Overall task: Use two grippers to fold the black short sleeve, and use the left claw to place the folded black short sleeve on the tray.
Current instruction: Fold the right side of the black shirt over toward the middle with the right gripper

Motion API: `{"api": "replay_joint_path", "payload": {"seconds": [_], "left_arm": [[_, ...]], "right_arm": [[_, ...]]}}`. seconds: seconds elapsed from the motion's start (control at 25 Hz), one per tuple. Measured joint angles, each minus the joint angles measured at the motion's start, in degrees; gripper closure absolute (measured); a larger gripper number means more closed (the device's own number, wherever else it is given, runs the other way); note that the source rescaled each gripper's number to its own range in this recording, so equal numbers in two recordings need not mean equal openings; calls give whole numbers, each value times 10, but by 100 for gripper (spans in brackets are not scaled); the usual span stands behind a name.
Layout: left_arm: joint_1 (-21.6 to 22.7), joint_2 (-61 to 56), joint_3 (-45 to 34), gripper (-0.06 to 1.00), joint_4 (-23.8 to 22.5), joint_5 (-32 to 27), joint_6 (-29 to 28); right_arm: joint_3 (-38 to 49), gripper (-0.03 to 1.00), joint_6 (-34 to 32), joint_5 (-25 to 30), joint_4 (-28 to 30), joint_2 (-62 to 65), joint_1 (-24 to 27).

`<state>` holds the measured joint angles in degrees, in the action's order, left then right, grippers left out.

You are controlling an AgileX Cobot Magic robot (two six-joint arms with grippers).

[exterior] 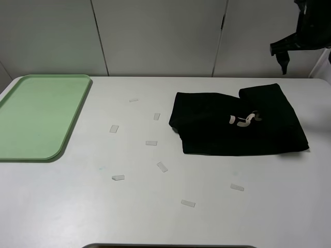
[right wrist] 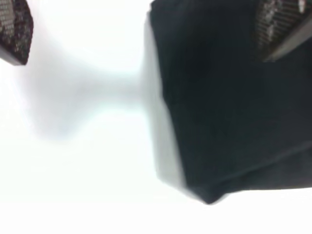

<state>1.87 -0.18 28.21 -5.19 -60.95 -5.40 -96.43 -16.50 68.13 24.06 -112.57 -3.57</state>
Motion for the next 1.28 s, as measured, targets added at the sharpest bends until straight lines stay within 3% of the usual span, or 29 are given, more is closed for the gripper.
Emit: {"api": "replay_joint_path", "payload": {"seconds": [0.28,0.52,0.76,1.28], "left_arm": [[0,0,0,-5,0,0,0],[0,0,0,-5,0,0,0],[0,0,0,-5,0,0,0],[0,0,0,-5,0,0,0]], "right_arm": [[35,-3,46,-12,-84,-34,58],[135,-3,59,-79,-142,-39,61],[173,-3,94,-144,-229,-39,61],[178,-3,113,-233,-241,-111,61]]}}
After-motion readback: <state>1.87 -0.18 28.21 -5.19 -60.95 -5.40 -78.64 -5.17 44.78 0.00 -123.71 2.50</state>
